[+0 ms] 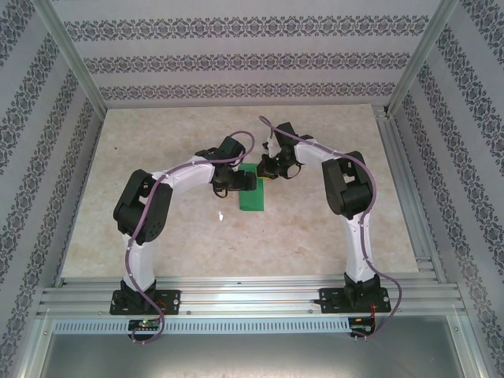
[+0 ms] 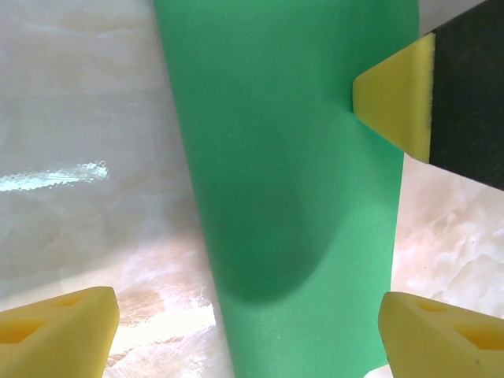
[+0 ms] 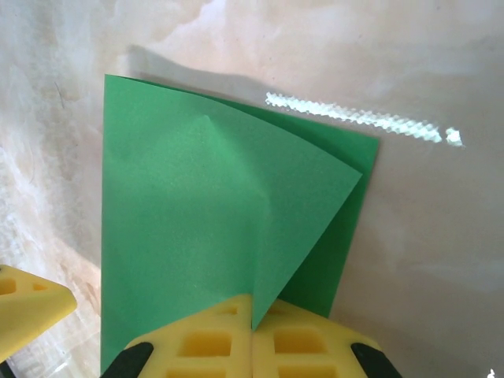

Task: Fold a paper plane with a square sheet of paper (fold left side to right side)
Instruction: First fold in half a square sheet of paper at the center of the table.

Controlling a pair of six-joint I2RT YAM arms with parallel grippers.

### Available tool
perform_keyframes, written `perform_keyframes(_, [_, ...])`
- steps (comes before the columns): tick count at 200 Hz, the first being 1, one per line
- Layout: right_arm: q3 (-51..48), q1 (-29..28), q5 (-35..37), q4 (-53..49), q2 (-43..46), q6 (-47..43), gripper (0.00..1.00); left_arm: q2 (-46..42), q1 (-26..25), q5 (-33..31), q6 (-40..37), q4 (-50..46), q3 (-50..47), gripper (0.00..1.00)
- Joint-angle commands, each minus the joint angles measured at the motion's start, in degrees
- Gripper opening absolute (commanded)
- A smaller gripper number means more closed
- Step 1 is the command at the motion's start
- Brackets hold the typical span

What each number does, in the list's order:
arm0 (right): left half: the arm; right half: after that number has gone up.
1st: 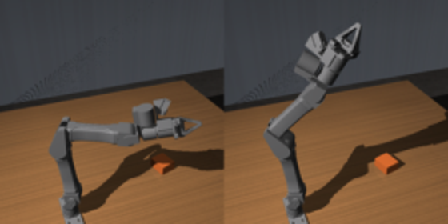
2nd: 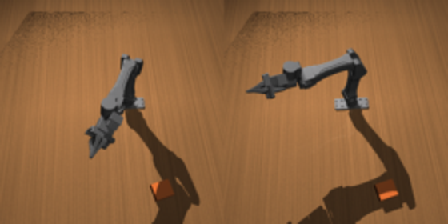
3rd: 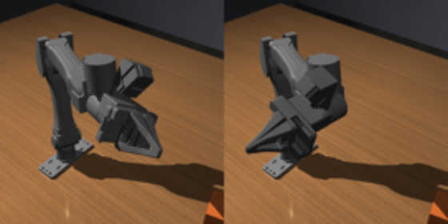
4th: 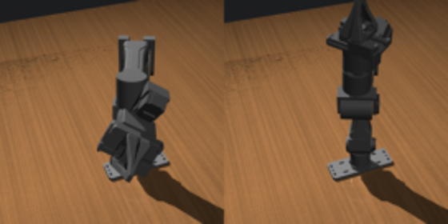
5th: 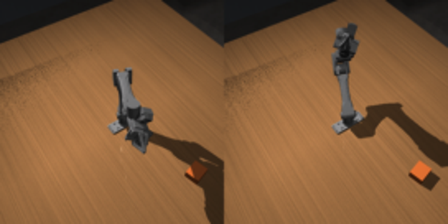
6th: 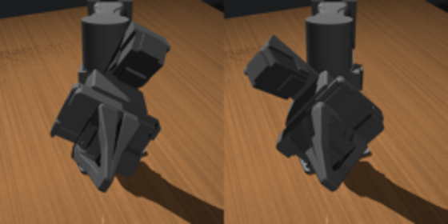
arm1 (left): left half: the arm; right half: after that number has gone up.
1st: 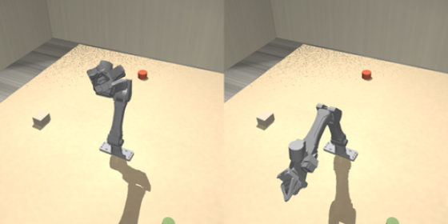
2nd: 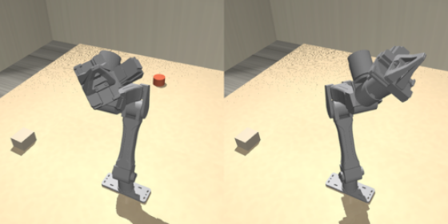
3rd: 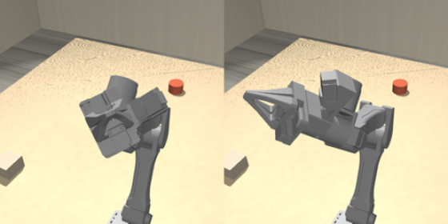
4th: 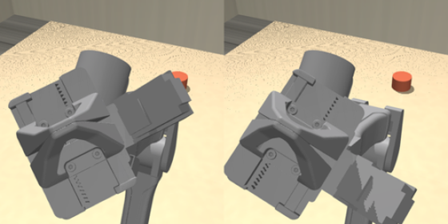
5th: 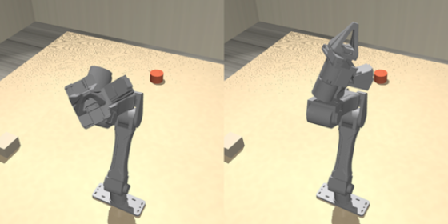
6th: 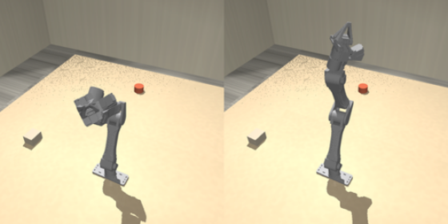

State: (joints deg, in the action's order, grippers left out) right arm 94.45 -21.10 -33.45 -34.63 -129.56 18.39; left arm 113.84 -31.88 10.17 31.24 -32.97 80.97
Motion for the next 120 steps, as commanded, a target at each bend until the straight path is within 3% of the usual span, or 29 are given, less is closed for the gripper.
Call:
perform_keyframes(1, [2.06, 0.27, 1.78, -1.75, -1.51, -1.77, 0.06, -0.55, 0.57, 0.96, 0.92, 2.14, -0.8, 0.87])
perform_keyframes(120, [1.87, -0.34, 1.81, -1.89, -2.28, -1.69, 0.07, 3.22, 0.31, -2.22, 0.0, -0.24, 0.34, 0.86])
